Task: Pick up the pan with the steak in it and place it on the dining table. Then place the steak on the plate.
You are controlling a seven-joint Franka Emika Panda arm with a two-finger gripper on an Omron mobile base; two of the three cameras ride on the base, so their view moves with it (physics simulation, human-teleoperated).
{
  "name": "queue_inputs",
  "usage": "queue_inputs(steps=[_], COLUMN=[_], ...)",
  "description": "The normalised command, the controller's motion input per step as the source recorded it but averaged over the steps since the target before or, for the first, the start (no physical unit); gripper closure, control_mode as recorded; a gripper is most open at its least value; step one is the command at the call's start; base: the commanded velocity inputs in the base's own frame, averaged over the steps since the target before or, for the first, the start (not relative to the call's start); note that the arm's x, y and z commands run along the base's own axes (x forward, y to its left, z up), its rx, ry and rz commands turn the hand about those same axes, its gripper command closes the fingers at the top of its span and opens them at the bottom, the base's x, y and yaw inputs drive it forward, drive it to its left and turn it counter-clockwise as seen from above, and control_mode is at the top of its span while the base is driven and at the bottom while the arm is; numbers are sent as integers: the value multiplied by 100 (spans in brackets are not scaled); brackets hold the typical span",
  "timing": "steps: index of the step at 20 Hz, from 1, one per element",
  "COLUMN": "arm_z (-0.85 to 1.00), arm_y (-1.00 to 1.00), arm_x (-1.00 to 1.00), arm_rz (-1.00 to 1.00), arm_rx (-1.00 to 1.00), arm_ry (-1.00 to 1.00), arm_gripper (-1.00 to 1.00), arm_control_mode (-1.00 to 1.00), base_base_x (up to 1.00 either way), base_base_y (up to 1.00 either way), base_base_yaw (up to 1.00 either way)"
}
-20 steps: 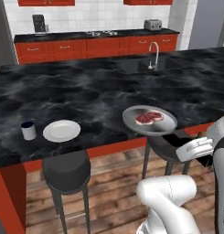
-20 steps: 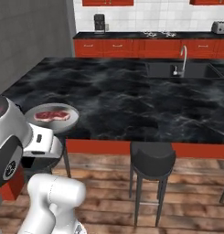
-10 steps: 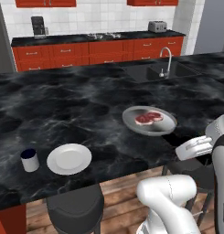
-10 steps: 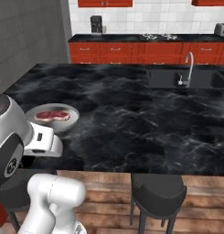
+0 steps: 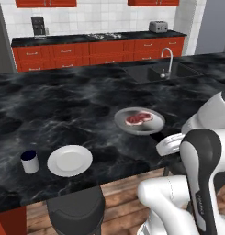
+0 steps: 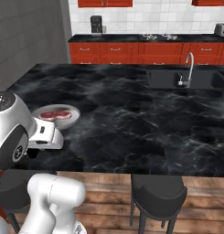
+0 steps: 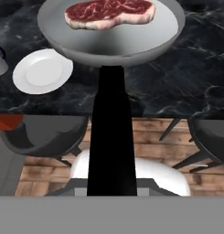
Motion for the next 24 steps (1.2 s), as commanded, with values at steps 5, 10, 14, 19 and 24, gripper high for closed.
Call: queue_inputs(steps=[5, 10, 14, 19, 24], arm_z=[-42, -37, -38, -19, -42], arm_y=[5, 0, 0, 0, 1], arm_x=[5, 0, 0, 0, 22], arm_rz=[0, 1, 1, 1, 0], arm_rx=[-1, 0, 0, 0, -1], arm_ry=[0, 0, 0, 0, 0], arm_gripper=[100, 100, 100, 100, 100], arm_control_mode=[-100, -100, -100, -100, -100], base_base_x=[0, 0, 0, 0, 0], base_base_y=[0, 0, 0, 0, 0], base_base_yaw=[0, 0, 0, 0, 0])
